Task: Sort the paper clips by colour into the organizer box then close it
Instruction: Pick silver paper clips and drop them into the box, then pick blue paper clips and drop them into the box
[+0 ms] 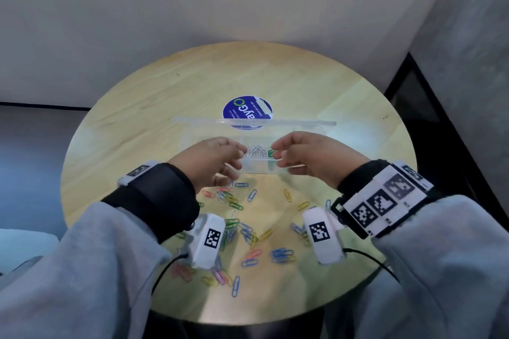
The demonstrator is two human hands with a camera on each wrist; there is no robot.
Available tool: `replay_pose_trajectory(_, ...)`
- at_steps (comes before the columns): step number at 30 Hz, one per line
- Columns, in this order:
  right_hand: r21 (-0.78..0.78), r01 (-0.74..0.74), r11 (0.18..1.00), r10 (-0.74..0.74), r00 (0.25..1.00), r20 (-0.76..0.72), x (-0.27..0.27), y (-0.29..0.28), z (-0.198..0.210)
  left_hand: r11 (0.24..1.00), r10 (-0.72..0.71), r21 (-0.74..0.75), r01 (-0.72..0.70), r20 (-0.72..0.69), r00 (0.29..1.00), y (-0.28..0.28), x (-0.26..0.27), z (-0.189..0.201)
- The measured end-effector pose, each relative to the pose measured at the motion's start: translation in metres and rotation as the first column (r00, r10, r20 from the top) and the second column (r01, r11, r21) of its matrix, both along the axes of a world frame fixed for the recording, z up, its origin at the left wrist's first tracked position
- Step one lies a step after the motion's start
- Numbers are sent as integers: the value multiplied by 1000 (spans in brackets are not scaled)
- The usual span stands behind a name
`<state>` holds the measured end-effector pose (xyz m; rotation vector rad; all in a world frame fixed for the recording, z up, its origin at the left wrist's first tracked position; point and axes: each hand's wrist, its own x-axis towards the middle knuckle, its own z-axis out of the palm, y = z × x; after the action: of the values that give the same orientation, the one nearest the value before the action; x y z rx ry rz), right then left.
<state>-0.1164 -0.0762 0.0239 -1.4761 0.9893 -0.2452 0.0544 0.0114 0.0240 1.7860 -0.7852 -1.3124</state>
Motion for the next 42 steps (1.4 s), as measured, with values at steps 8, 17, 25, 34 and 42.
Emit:
replay_pose_trajectory(8, -263, -525, 810, 311, 763, -566, -42, 34, -17, 880, -469, 408, 241, 679, 565, 11, -20, -16)
replay_pose_trajectory(17, -238, -762, 602, 457, 574, -680, -22, 60, -32, 776, -630, 570, 269, 702, 332, -18, -47, -34)
replay_pose_trajectory(25, -222, -873, 434, 427, 416, -803, -7, 74, -49, 733, -679, 633, 249, 661, 318, -24, -46, -44)
replay_pose_trajectory(34, -217, -846, 487, 376, 427, -822, -9, 71, -45, 850, -504, 446, 279, 538, 675, -7, -35, -39)
replay_pose_trajectory(42, -226, -848, 479, 443, 456, -772, -11, 68, -45, 963, -196, 219, 157, 172, 965, 10, -26, -24)
